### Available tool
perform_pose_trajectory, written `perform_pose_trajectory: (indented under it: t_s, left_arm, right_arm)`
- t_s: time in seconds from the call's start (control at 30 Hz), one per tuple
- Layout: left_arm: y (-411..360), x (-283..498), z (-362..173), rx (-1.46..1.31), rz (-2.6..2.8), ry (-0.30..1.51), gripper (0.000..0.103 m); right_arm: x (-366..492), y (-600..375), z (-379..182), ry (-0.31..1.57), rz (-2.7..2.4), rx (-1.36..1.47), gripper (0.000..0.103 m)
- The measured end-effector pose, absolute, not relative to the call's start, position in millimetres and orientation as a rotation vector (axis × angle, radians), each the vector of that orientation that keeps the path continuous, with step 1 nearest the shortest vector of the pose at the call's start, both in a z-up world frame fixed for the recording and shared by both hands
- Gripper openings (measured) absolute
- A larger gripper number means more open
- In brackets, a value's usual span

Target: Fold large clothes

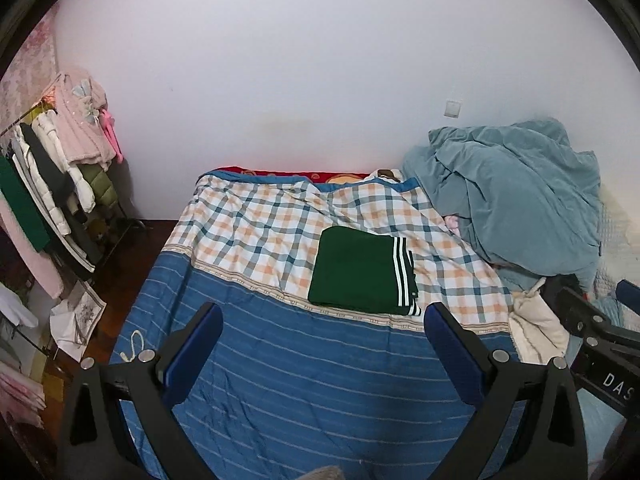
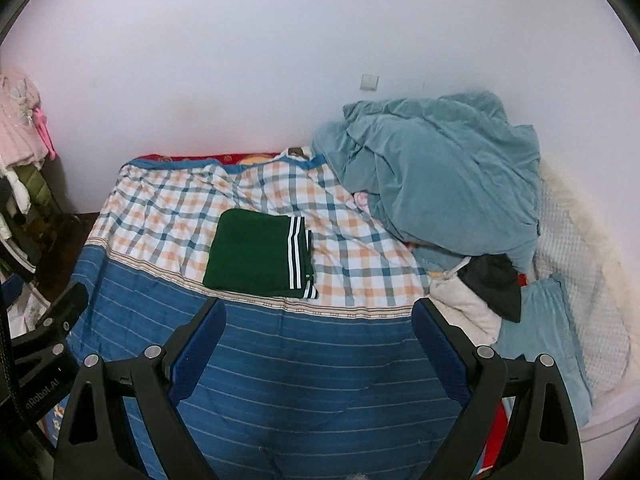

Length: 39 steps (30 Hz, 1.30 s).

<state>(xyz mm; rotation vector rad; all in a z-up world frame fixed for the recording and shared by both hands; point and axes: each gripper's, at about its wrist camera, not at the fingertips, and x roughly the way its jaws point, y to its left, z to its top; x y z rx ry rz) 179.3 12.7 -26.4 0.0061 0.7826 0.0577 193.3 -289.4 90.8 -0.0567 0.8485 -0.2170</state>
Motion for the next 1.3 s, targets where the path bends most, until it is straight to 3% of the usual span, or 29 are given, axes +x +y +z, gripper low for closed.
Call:
perform_pose_trajectory:
  t_s: [0.37, 1.3]
  left_arm:
    - [6, 142, -1, 0.037, 0.066, 0.746, 0.103]
    - [-3, 113, 18, 0.023, 0.108, 0.680, 0.103]
  right_arm:
    - [129, -289, 137, 0.787, -0.208, -0.053, 0.095]
    - [108, -300, 157, 0.748, -0.157, -0.054, 0.099]
